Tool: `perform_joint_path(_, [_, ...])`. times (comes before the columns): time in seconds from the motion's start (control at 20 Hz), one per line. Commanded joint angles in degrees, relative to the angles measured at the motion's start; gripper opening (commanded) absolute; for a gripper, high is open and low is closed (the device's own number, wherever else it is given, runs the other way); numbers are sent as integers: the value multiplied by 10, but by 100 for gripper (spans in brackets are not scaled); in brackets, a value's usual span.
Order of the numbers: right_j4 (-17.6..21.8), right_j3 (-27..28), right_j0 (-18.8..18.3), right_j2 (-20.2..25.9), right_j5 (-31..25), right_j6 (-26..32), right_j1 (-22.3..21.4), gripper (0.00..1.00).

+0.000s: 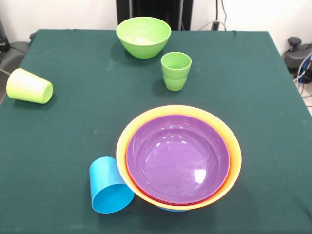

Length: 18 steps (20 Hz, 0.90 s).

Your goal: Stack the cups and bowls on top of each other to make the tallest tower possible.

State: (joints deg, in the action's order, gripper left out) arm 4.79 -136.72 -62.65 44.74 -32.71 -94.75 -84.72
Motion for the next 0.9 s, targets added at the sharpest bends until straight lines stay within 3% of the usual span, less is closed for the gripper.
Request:
perform_joint_path(0.05, [-114,-22,-7,23,-66,79,29,100])
perform_joint_path(0.1, [-139,-36,-31,63,-32,94,58,100])
perform_joint_path(0.15, [-136,-36,-38,75,-17,92,78,100])
perform_joint_path(0.3, [-35,16,-18,29,16,58,175,100])
perform_joint_path(0.4, [7,37,-4,-5,39,42,219,100])
perform_joint_path(0.6, [64,60,-8,-19,87,63,305,100])
perform_joint_path(0.9, [138,115,-15,-36,107,63,426,100])
